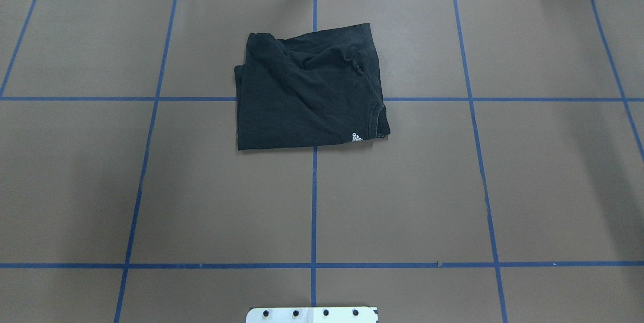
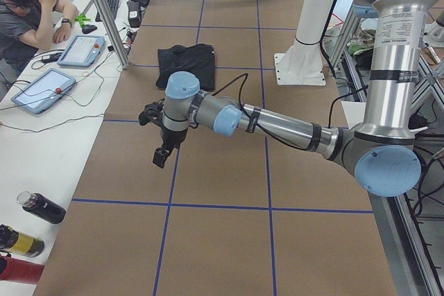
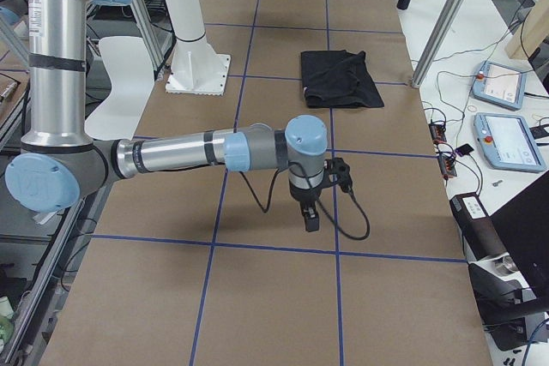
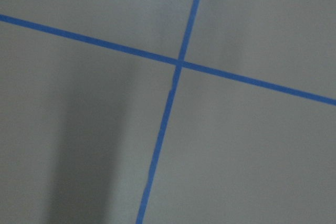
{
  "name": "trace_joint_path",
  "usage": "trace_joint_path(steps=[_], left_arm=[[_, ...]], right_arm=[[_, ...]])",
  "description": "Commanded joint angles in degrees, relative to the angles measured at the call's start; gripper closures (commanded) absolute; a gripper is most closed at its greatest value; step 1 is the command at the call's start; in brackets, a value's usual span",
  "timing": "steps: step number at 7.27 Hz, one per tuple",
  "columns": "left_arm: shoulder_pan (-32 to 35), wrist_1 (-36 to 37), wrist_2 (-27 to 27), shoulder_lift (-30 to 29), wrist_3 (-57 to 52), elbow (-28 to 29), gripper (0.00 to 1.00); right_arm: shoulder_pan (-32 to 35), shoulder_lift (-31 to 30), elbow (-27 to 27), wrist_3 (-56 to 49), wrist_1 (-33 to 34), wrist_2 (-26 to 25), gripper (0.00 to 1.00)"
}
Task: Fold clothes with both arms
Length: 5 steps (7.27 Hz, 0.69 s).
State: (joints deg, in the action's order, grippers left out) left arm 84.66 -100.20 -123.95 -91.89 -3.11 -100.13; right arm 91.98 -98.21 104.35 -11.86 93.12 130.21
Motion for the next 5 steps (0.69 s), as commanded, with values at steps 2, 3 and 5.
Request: trace_joint_path(steps=[2,3,5], left_arm=[[6.12,-0.61,-2.07,4.51,-5.38,1.78,0.0],[6.48,-0.87,-8.96,7.66,-5.67,1.78,0.0],[6.48,-0.52,-11.84,9.01,-6.82,1.78,0.0]], right_arm=[[2.16,-2.87,-4.33,-0.62,-1.17,0.57,0.0],[-0.63,-1.38,-3.2,-0.27,-0.83,0.83,0.0],[-6.26,-0.58,1.1,13.53,-0.92,0.48,0.0]])
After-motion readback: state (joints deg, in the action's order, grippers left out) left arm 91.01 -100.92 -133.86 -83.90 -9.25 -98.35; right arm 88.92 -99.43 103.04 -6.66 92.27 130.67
